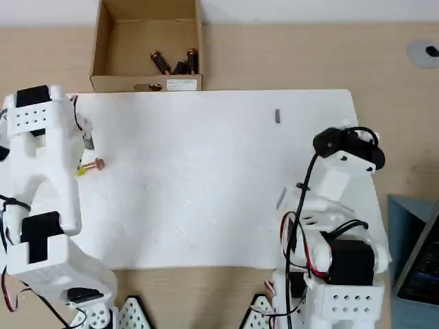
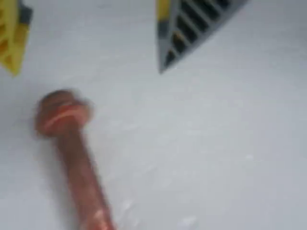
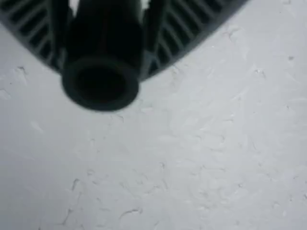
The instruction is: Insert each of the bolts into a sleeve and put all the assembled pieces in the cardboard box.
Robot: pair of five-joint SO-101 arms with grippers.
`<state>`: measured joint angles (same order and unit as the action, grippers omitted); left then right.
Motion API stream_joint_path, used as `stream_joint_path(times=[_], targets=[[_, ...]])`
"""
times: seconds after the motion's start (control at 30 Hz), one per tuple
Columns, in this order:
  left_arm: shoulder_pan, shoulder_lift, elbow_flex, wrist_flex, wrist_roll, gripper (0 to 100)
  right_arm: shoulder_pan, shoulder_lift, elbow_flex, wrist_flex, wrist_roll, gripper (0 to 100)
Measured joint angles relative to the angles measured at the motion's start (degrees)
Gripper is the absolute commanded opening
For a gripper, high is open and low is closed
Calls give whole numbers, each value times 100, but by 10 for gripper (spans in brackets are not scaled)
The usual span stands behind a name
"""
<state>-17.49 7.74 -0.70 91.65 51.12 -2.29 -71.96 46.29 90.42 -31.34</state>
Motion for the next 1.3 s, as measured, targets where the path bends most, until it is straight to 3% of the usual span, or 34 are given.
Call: stream_joint_path(times=[0.2, 0.43, 0.67, 0.9, 1.3], targets=[[0, 0, -387, 589, -3015, 196, 0, 0, 0, 0, 0, 10], [0, 0, -545, 712, -6453, 196, 0, 0, 0, 0, 0, 10], [-114, 0, -545, 712, -9196, 196, 0, 0, 0, 0, 0, 10], [-114, 0, -545, 712, -11086, 196, 0, 0, 0, 0, 0, 10], [-220, 0, -545, 668, -12976, 196, 0, 0, 18, 0, 0, 10]])
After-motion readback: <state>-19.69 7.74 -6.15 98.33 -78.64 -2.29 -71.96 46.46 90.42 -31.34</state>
